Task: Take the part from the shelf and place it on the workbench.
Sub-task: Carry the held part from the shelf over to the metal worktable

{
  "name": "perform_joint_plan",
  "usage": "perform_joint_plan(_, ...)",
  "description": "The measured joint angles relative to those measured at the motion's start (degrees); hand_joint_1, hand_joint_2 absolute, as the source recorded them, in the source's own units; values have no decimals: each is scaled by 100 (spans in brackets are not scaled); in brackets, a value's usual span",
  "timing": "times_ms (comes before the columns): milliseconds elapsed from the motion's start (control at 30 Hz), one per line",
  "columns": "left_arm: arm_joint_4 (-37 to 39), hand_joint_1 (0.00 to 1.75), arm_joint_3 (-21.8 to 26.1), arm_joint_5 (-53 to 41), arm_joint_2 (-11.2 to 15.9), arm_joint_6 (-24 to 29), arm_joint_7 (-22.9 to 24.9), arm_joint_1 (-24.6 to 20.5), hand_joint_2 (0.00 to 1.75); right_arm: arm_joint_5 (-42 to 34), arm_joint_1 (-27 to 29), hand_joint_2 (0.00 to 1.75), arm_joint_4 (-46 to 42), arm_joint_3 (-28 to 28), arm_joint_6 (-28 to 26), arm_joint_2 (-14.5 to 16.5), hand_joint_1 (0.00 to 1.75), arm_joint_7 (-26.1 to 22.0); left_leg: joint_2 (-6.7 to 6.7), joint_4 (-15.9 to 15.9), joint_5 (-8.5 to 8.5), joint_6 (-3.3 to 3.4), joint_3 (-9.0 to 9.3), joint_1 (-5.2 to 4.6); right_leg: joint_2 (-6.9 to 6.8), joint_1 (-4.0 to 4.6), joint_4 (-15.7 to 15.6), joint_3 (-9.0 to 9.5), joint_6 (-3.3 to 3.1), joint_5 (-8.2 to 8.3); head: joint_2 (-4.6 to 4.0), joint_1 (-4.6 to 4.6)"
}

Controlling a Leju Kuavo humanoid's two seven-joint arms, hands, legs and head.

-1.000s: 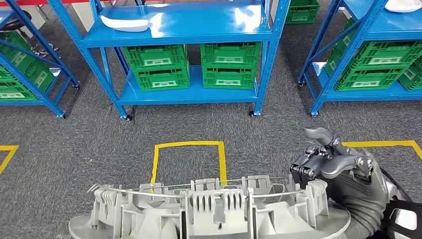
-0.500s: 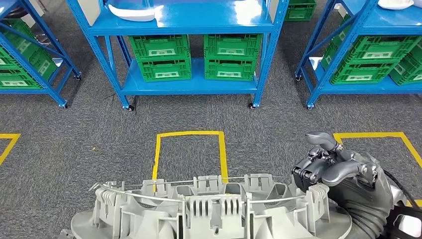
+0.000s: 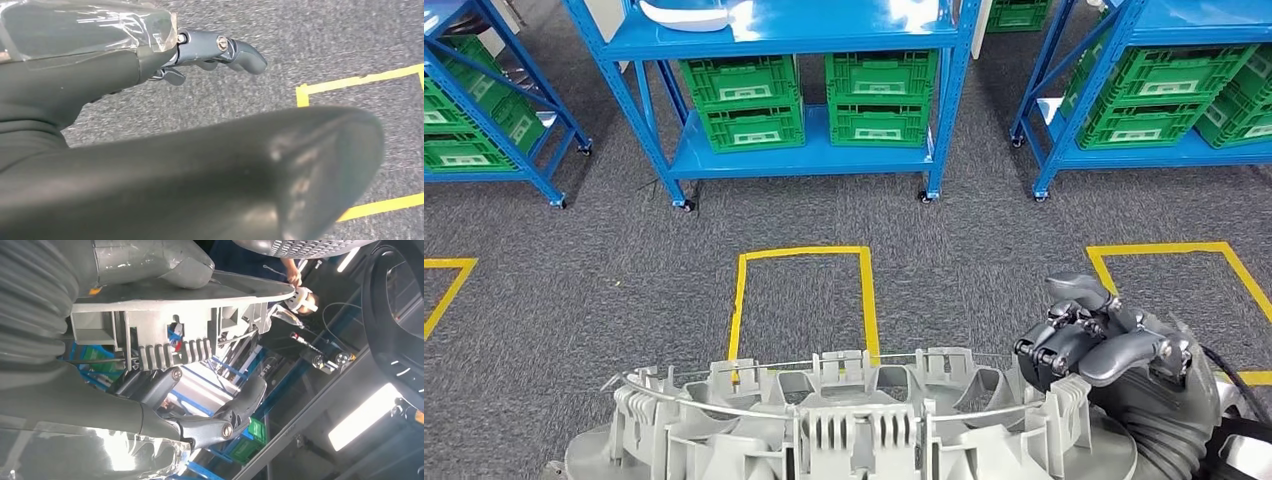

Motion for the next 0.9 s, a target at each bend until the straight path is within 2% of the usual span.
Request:
perform_joint_plan(33,8,0,13,-2,0,0,-3,-11,0,3,0,175,0,5,1,-1,175,-11,-2,-271,150,13,244,1,4,0,5,-55,14,42,0,-1)
perform_joint_plan(67,12,0,31,-5,0,1,-4,-25,0,5,-1,175,-1,9,1,0,175,-17,-14,-693,255,35,553,0,9,0,8,-96,37,78,0,-1)
perform_joint_plan(100,14,0,55,-10,0,1,-5,-44,0,10,-7,175,-3,13,1,-1,175,-22,-32,-1140,295,64,856,-13,12,7,10,-124,65,116,0,1)
perform_joint_plan(133,14,0,87,-21,-2,-2,-5,-63,0,18,-15,175,-5,16,1,0,175,-25,-49,-1497,279,96,1083,-30,11,8,6,-143,107,156,0,2)
perform_joint_plan(167,14,0,123,-38,-5,-6,-5,-79,0,25,-23,175,-8,20,1,1,175,-26,-65,-1720,231,126,1209,-53,8,6,0,-160,157,198,0,3)
perform_joint_plan(200,14,0,160,-55,-7,-15,-4,-88,0,30,-31,175,-10,22,0,2,175,-26,-70,-1801,215,155,1244,-79,5,-1,-11,-175,205,243,0,4)
perform_joint_plan(233,14,0,193,-69,-9,-26,-3,-93,0,36,-33,175,-13,25,-1,2,175,-26,-62,-1836,248,194,1216,-89,4,-9,-24,-192,250,278,0,4)
perform_joint_plan(267,15,0,222,-79,-14,-36,-2,-96,0,38,-34,175,-16,26,-1,2,175,-25,-46,-1862,307,241,1190,-90,5,-14,-1,-232,266,253,0,5)
perform_joint_plan(300,15,0,246,-84,-17,-45,-1,-101,0,39,-37,175,-20,26,-2,1,175,-25,-30,-1889,375,297,1147,-87,7,-12,97,-296,250,147,0,11)
perform_joint_plan(333,16,0,258,-89,-20,-50,-1,-108,0,40,-39,175,-21,26,-2,0,175,-25,-14,-1914,449,347,1088,-85,9,-6,310,-389,215,-45,0,17)
perform_joint_plan(400,18,0,267,-98,-28,-56,0,-121,0,40,-42,175,-22,26,-2,1,175,-26,-3,-1893,565,403,940,-115,13,3,1051,-615,138,-537,0,28)
perform_joint_plan(433,19,0,268,-102,-33,-58,1,-124,0,40,-40,175,-22,26,-2,1,175,-26,-1,-1869,616,415,854,-137,13,8,1421,-688,137,-694,0,28)
perform_joint_plan(467,20,0,270,-103,-40,-59,1,-127,0,42,-38,175,-22,26,-2,1,175,-25,0,-1837,664,424,764,-158,13,14,1659,-692,162,-738,0,28)
perform_joint_plan(500,21,0,273,-103,-44,-59,1,-131,0,42,-37,175,-22,26,-2,1,175,-24,1,-1799,708,431,672,-174,14,22,1702,-607,201,-675,0,27)
perform_joint_plan(533,21,0,280,-103,-48,-59,1,-136,0,42,-38,175,-22,26,-2,1,175,-24,0,-1754,748,432,579,-186,14,33,1520,-414,237,-545,0,27)
perform_joint_plan(567,21,0,287,-103,-50,-59,1,-143,0,42,-40,175,-22,26,-2,1,175,-24,-3,-1706,788,429,491,-195,14,47,1178,-144,252,-427,0,27)
perform_joint_plan(633,21,0,305,-117,-57,-70,3,-152,0,45,-50,175,-28,24,-2,1,175,-24,-14,-1624,868,399,344,-218,12,89,341,427,184,-413,0,21)
perform_joint_plan(667,19,0,318,-129,-59,-85,10,-153,0,46,-56,175,-34,22,-3,1,175,-25,-17,-1608,919,375,302,-220,13,108,76,569,139,-455,0,20)
perform_joint_plan(700,17,0,331,-146,-60,-104,27,-151,0,50,-63,175,-42,21,-5,-1,175,-26,-18,-1607,976,347,271,-219,14,129,-64,621,96,-487,0,16)
perform_joint_plan(767,-1,0,352,-166,-53,-137,90,-122,0,59,-68,175,-49,18,-9,-4,175,-27,-29,-1608,1024,282,224,-206,8,107,-95,522,29,-391,0,21)
perform_joint_plan(800,-14,0,352,-156,-50,-145,139,-95,0,63,-68,175,-51,16,-11,-5,175,-26,-35,-1540,904,240,183,-194,0,88,-101,473,-19,-329,0,14)
perform_joint_plan(833,-28,0,352,-126,-46,-148,193,-62,0,65,-65,175,-51,15,-13,-4,175,-25,-41,-1383,676,193,131,-174,-8,63,-112,412,-58,-258,0,9)
perform_joint_plan(900,-59,0,343,-6,-45,-144,308,8,0,66,-53,175,-54,14,-15,1,175,-24,-40,-763,54,103,-1,-106,-12,53,-104,265,-93,-115,0,-7)
